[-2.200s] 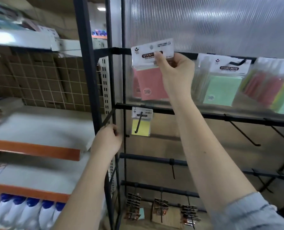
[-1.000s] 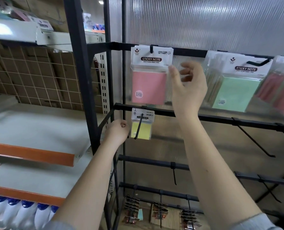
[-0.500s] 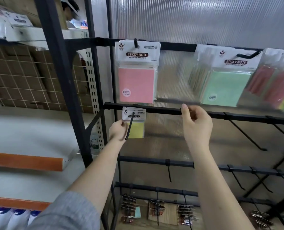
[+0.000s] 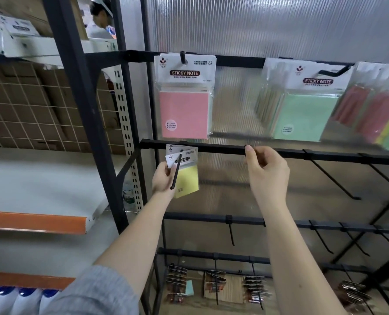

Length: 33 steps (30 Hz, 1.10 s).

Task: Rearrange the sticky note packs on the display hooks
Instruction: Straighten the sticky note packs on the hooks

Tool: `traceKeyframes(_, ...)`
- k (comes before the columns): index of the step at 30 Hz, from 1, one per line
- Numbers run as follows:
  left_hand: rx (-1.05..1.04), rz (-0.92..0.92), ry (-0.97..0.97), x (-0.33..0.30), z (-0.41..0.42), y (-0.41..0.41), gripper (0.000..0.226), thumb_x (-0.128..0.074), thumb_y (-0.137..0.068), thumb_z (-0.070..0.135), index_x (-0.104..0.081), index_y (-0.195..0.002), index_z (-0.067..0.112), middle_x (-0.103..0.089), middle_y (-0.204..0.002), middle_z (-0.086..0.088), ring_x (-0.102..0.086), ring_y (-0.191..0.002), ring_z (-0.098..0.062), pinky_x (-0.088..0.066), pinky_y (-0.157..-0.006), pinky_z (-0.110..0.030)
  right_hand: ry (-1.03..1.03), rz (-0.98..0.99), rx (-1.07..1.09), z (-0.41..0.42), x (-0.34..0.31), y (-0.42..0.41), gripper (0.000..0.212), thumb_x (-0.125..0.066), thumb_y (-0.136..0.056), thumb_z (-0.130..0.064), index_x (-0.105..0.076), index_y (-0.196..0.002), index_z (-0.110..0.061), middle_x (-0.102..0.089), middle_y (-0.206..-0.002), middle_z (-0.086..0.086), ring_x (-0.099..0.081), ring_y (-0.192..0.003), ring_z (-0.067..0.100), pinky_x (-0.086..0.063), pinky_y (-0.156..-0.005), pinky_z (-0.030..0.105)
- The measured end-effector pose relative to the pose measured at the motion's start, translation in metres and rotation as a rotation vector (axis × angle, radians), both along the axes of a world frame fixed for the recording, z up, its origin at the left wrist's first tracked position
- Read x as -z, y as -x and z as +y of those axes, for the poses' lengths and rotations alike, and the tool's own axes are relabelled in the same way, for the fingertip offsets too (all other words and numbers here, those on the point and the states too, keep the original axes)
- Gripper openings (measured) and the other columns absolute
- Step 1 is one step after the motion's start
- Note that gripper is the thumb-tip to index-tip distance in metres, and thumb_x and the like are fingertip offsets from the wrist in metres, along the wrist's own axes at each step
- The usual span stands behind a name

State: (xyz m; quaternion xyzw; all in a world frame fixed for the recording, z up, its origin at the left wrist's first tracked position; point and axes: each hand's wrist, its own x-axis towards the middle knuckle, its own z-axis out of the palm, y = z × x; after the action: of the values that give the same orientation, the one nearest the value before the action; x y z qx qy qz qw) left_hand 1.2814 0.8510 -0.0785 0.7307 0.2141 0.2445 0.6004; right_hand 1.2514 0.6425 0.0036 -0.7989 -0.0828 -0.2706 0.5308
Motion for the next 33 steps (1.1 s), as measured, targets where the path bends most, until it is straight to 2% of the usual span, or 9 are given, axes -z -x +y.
traceKeyframes(2,0.020,-0.084,0.100,-0.005,0.001,0.004,0.036,-0.042,-0.097,0.002,-0.038,-0.063,0.013,-0.034,-0.062,0.000,-0.035,-0.054,-0.007,-0.028,-0.050,-0.019,0.028,0.008,-0.003,-0.001,0.001,0.003,0.019,-0.054,-0.095,-0.031,-0.065,-0.087,-0.018,-0.061,-0.073,-0.011,-0.054,-0.069,0.001,-0.037,-0.058,0.002)
traceKeyframes(4,-0.018,-0.061,0.098,-0.008,0.002,0.011,0.036,-0.044,-0.095,0.003,-0.036,-0.062,0.013,-0.034,-0.062,-0.002,-0.032,-0.056,-0.011,-0.026,-0.050,-0.023,0.051,0.028,-0.012,-0.001,0.002,0.007,0.020,-0.054,-0.095,-0.031,-0.066,-0.094,-0.015,-0.065,-0.080,-0.007,-0.057,-0.074,0.003,-0.037,-0.061,0.004)
traceKeyframes(7,-0.057,0.045,-0.030,-0.009,0.002,0.030,0.027,-0.043,-0.096,0.018,-0.047,-0.070,0.020,-0.050,-0.071,0.002,-0.045,-0.062,-0.012,-0.032,-0.053,-0.026,0.067,0.044,-0.024,-0.002,0.005,0.014,0.021,-0.053,-0.095,-0.030,-0.067,-0.101,-0.015,-0.067,-0.087,-0.004,-0.060,-0.081,0.007,-0.041,-0.066,0.009)
traceKeyframes(13,-0.092,-0.022,-0.265,-0.015,-0.004,0.078,0.027,-0.038,-0.099,0.025,-0.049,-0.082,0.007,-0.051,-0.070,0.000,-0.045,-0.064,-0.014,-0.033,-0.056,-0.029,0.169,0.074,-0.069,0.000,0.013,0.029,0.022,-0.051,-0.097,-0.025,-0.067,-0.107,-0.014,-0.068,-0.093,-0.003,-0.060,-0.087,0.009,-0.043,-0.072,0.013)
traceKeyframes(16,-0.099,-0.010,-0.313,-0.019,-0.010,0.097,0.026,-0.037,-0.100,0.028,-0.050,-0.082,0.015,-0.053,-0.072,0.006,-0.048,-0.065,-0.009,-0.034,-0.053,-0.027,0.218,0.099,-0.079,0.003,0.018,0.032,0.022,-0.052,-0.096,-0.023,-0.067,-0.109,-0.013,-0.065,-0.093,-0.006,-0.057,-0.086,0.007,-0.039,-0.071,0.012)
traceKeyframes(19,-0.094,0.015,-0.362,-0.021,-0.013,0.111,0.027,-0.037,-0.100,0.031,-0.042,-0.073,0.027,-0.050,-0.067,0.011,-0.047,-0.058,-0.004,-0.032,-0.045,-0.019,0.241,0.135,-0.083,0.009,0.028,0.032,0.022,-0.053,-0.096,-0.022,-0.067,-0.110,-0.013,-0.063,-0.094,-0.007,-0.055,-0.086,0.006,-0.038,-0.072,0.012)
traceKeyframes(24,-0.121,-0.013,-0.431,-0.025,-0.012,0.126,0.023,-0.036,-0.099,0.036,-0.049,-0.086,0.023,-0.056,-0.074,0.018,-0.055,-0.063,0.000,-0.038,-0.048,-0.007,0.261,0.234,-0.102,0.024,0.051,0.019,0.023,-0.053,-0.095,-0.020,-0.066,-0.112,-0.011,-0.068,-0.106,0.003,-0.056,-0.089,0.009,-0.041,-0.078,0.020)
traceKeyframes(29,-0.214,-0.001,-0.489,-0.041,-0.006,0.131,0.019,-0.036,-0.099,0.037,-0.048,-0.089,0.026,-0.068,-0.094,0.004,-0.051,-0.060,0.001,-0.036,-0.045,-0.001,0.285,0.346,-0.164,0.046,0.060,-0.009,0.032,-0.050,-0.095,-0.017,-0.060,-0.123,-0.006,-0.064,-0.118,0.011,-0.060,-0.107,0.025,-0.044,-0.086,0.028)
traceKeyframes(33,-0.329,-0.002,-0.586,-0.055,-0.001,0.138,0.018,-0.035,-0.099,0.034,-0.045,-0.086,0.026,-0.069,-0.094,-0.001,-0.043,-0.054,-0.003,-0.031,-0.038,-0.012,0.223,0.490,-0.202,0.068,0.059,-0.035,0.039,-0.051,-0.095,-0.011,-0.051,-0.134,-0.008,-0.058,-0.130,0.013,-0.056,-0.116,0.028,-0.042,-0.087,0.027)
